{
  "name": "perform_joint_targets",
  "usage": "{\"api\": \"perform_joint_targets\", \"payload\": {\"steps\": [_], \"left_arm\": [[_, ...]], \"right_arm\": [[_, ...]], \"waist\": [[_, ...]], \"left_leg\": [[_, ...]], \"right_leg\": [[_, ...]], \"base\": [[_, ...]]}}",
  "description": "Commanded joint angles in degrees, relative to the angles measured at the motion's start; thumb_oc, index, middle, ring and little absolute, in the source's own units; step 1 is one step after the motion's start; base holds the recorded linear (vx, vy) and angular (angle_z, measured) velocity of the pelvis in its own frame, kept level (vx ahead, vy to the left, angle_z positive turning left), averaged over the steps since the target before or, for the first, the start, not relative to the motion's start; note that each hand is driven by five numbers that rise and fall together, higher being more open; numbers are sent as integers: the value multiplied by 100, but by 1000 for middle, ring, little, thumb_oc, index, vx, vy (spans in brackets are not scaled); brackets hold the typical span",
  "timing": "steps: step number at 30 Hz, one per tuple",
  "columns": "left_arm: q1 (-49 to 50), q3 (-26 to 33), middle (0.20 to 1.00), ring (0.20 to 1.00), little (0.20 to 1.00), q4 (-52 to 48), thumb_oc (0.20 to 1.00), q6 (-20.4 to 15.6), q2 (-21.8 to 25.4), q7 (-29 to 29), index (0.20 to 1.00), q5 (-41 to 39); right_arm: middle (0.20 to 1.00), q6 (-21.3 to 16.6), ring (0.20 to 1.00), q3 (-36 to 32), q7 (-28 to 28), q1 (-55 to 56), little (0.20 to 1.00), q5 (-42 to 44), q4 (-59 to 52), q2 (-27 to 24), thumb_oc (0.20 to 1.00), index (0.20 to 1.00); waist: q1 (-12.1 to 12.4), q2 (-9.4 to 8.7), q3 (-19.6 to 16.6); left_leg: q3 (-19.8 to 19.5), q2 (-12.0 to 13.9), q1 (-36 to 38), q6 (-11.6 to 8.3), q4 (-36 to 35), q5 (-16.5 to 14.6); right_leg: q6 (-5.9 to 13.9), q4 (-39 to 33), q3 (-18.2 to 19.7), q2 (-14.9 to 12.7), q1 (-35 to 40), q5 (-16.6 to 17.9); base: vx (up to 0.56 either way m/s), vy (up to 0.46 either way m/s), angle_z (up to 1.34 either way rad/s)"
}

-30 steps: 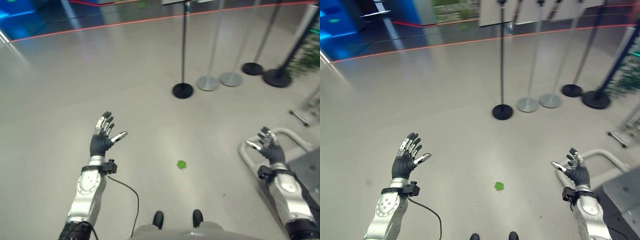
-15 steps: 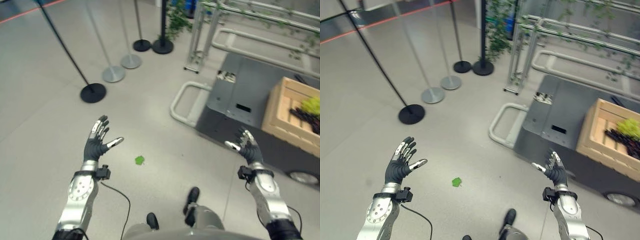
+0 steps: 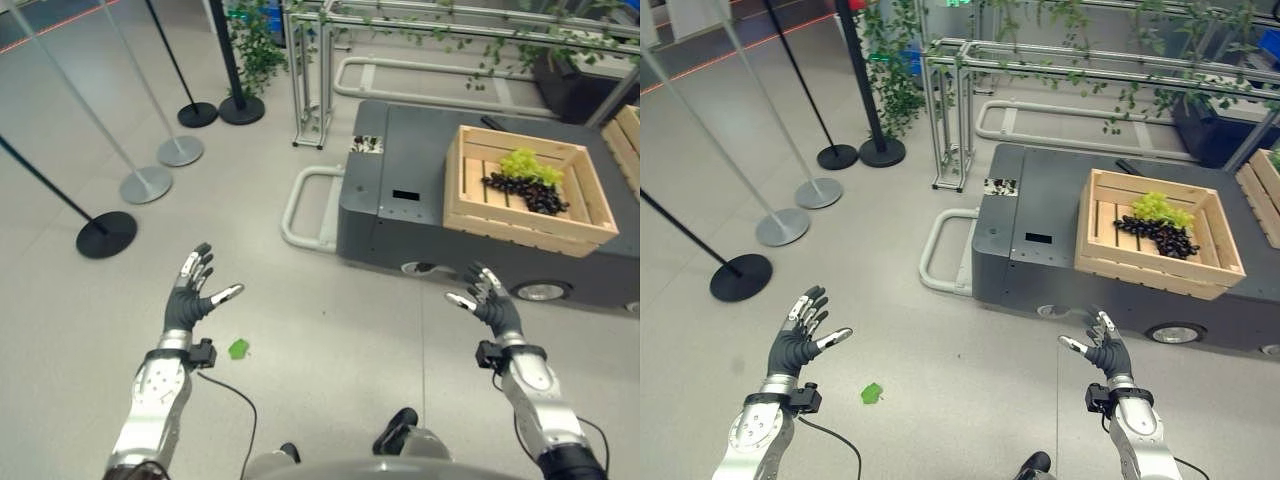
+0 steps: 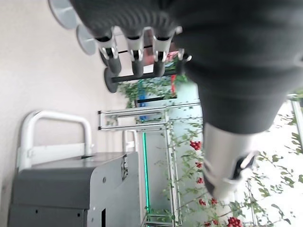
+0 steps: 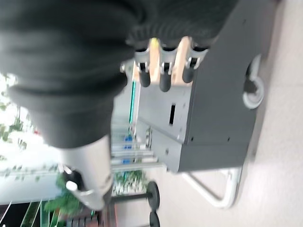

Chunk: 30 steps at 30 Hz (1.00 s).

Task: Pick up the fruits from the basket on one side to the basket on the other side

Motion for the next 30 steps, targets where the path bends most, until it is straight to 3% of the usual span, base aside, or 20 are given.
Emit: {"api": "perform_joint_targets", "payload": {"steps": [1,5,6,8,9,10,11,13,14,16,17,19,22,30], "left_arm": [[-273,-22,1000,1000,1000,-84,1000,-218,-76,64,1000,-244],[-282,-25,1000,1000,1000,16,1000,-213,-217,47,1000,-374],[-279,-7,1000,1000,1000,33,1000,-216,-230,64,1000,-366],[-242,31,1000,1000,1000,11,1000,-261,-225,74,1000,-377],[-211,32,1000,1000,1000,-14,1000,-289,-212,91,1000,-361],[-142,42,1000,1000,1000,-40,1000,-310,-211,133,1000,-306],[-112,12,1000,1000,1000,-61,1000,-301,-189,147,1000,-239],[-79,-3,1000,1000,1000,-46,1000,-287,-192,158,1000,-214],[-59,-27,1000,1000,1000,-43,1000,-298,-195,153,1000,-219],[-39,-80,1000,1000,1000,-39,1000,-314,-166,167,1000,-143],[-39,-80,1000,1000,1000,-39,1000,-314,-166,167,1000,-143],[16,-69,1000,1000,1000,41,1000,-349,-173,158,1000,-119],[56,-17,1000,1000,1000,75,1000,-354,-160,144,1000,-96],[4,18,1000,1000,1000,55,1000,-324,-22,245,1000,134]], "right_arm": [[1000,-244,1000,-225,-209,-264,1000,-49,-379,-203,1000,1000],[1000,-238,1000,-324,-263,-215,1000,-199,-457,-276,1000,1000],[1000,-238,1000,-366,-283,-198,1000,-238,-483,-291,1000,1000],[1000,-264,1000,-371,-329,-258,1000,-305,-428,-343,1000,1000],[1000,-276,1000,-350,-330,-265,1000,-330,-461,-372,1000,1000],[1000,-267,1000,-292,-296,-267,1000,-320,-452,-396,1000,1000],[1000,-267,1000,-290,-326,-276,1000,-313,-422,-404,1000,1000],[1000,-273,1000,-309,-352,-304,1000,-309,-375,-419,1000,1000],[1000,-286,1000,-322,-382,-318,1000,-303,-351,-428,1000,1000],[1000,-339,1000,-346,-480,-359,1000,-333,-265,-446,1000,1000],[1000,-340,1000,-346,-480,-359,1000,-333,-265,-446,1000,1000],[1000,-357,1000,-183,-510,-531,1000,-397,-24,-408,1000,1000],[1000,-324,1000,-179,-509,-491,1000,-474,12,-335,1000,1000],[1000,-311,1000,-153,-601,-493,1000,-535,172,9,1000,1000]], "waist": [[-63,102,-183],[-180,148,-238],[-213,144,-226],[-149,161,-178],[-95,170,-145],[10,146,-118],[67,103,-97],[74,63,-76],[80,73,-67],[156,129,-29],[157,130,-28],[250,164,-12],[255,96,-70],[293,-136,-221]], "left_leg": [[-137,170,155,-149,-235,162],[-209,293,222,-224,-134,170],[-241,359,217,-258,65,138],[-508,481,122,-400,673,360],[-774,494,24,-466,913,535],[-1353,338,-134,-564,1049,530],[-1585,228,-310,-544,871,347],[-1597,285,-496,-470,603,452],[-1601,418,-656,-499,451,592],[-1776,380,-952,-527,192,917],[-1775,380,-950,-528,191,918],[-2102,162,-781,-402,88,711],[-2132,23,-727,-302,67,619],[-1690,-93,-565,-83,-112,520]], "right_leg": [[803,-623,296,-162,579,679],[648,-527,348,-86,762,396],[576,-522,401,-20,856,275],[410,-569,553,122,1020,72],[364,-631,625,199,1107,7],[301,-756,807,281,1198,-109],[320,-826,888,311,1241,-116],[301,-912,834,289,1238,-6],[346,-983,882,337,1271,-9],[384,-1136,1019,461,1366,27],[384,-1137,1020,461,1367,28],[411,-1283,1416,600,1319,166],[438,-1444,1567,606,1278,311],[583,-1730,1736,650,1169,560]], "base": [[92,-209,-17],[103,-170,-10],[99,-145,-9],[144,-175,-18],[168,-156,-52],[185,-159,-67],[106,-89,-90],[5,-4,-65],[47,19,-40],[88,15,-51],[94,14,-69],[52,66,-99],[43,84,-121],[28,73,-11]]}}
